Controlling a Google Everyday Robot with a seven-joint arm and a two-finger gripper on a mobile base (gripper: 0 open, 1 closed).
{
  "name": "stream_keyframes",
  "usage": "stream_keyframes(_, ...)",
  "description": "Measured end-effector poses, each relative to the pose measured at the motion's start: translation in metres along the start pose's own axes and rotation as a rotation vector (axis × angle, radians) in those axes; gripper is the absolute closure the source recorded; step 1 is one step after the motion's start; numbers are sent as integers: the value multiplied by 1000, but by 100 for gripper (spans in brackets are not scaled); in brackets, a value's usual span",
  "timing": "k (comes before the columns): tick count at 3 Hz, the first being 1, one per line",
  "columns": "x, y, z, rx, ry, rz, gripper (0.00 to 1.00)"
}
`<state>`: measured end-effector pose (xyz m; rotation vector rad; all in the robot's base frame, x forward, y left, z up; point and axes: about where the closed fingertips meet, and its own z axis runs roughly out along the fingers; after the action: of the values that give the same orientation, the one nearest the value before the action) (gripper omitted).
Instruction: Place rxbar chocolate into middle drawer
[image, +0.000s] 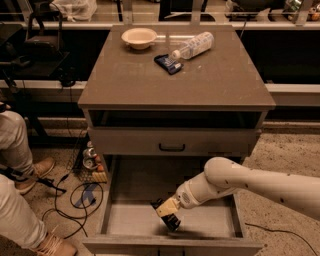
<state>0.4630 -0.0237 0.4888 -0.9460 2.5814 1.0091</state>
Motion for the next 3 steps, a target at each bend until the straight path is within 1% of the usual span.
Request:
stream_keyframes(1,0,0,0,0,0,0,100)
stream_keyframes(2,-6,2,9,14,-9,6,100)
stream_keyframes(3,-22,5,32,20,-27,5,100)
